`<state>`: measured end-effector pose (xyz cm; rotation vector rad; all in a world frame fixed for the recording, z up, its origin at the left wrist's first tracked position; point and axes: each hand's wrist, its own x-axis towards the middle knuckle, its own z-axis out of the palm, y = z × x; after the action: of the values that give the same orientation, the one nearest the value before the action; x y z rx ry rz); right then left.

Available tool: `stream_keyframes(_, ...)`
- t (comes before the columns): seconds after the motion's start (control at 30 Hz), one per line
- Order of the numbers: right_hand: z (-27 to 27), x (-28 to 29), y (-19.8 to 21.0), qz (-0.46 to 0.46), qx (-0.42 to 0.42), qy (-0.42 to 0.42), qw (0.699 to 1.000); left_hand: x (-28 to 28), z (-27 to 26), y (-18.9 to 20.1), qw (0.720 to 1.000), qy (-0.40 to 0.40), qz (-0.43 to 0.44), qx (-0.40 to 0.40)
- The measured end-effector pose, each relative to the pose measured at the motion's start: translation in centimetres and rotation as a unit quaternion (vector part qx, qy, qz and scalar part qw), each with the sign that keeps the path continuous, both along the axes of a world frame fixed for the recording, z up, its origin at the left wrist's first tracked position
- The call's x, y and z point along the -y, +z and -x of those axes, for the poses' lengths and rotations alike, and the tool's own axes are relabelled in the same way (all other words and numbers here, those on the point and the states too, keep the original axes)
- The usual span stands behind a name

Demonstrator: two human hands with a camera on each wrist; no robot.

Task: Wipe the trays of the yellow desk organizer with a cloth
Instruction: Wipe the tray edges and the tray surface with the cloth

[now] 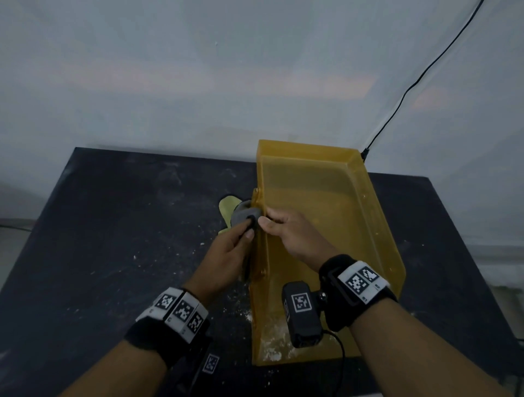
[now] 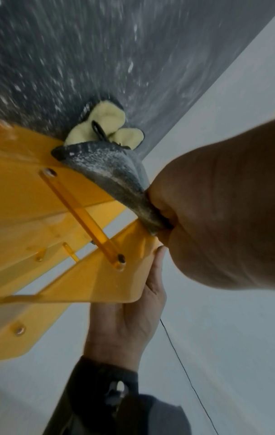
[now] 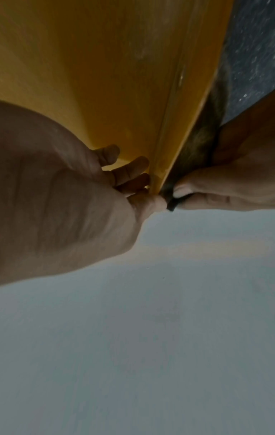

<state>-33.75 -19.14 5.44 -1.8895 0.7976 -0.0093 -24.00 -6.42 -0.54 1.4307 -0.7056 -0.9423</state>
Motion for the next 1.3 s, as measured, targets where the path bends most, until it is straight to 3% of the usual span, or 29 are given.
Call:
stream_keyframes(0.13,1.0,-0.6,1.1,0.013,-0.021,-0.033,0.999,4.3,-1.0,2.4,0.992,0.069,-0.009,0.103)
stream_keyframes(0.27,1.5,-1.1,0.7,0.051,-0.030,-0.029,0.998,9.2,-4.3,2.0,0.990,0.105,-0.023,0.095)
stream_keyframes(0.43,1.5,-0.8,0.4,0.065,-0.023,-0.020,0.997,11.3,-6.5,0.5,0.988,0.069,-0.070,0.116)
stream_keyframes(0.53,1.6,-0.8,0.2,0.070,-0.022,-0.020,0.997,9.9,-5.0,0.1,0.986,0.065,-0.071,0.134)
stream_keyframes(0.73,1.5,-0.8,0.3,0.071,-0.023,-0.022,0.997,6.1,-3.1,-0.2,0.998,0.058,-0.001,0.034)
stream_keyframes(0.97,1.7,-1.1,0.4,0.059,-0.016,-0.038,0.997,3.9,-0.8,1.5,0.995,0.075,0.004,0.062)
stream_keyframes(1.17,1.5,-1.1,0.8,0.047,-0.013,-0.046,0.998,0.4,1.5,1.6,0.999,0.043,0.014,-0.015)
stream_keyframes(1.3,1.6,-1.0,1.0,0.023,-0.012,-0.058,0.998,-2.7,3.3,0.9,1.000,-0.005,0.003,-0.024)
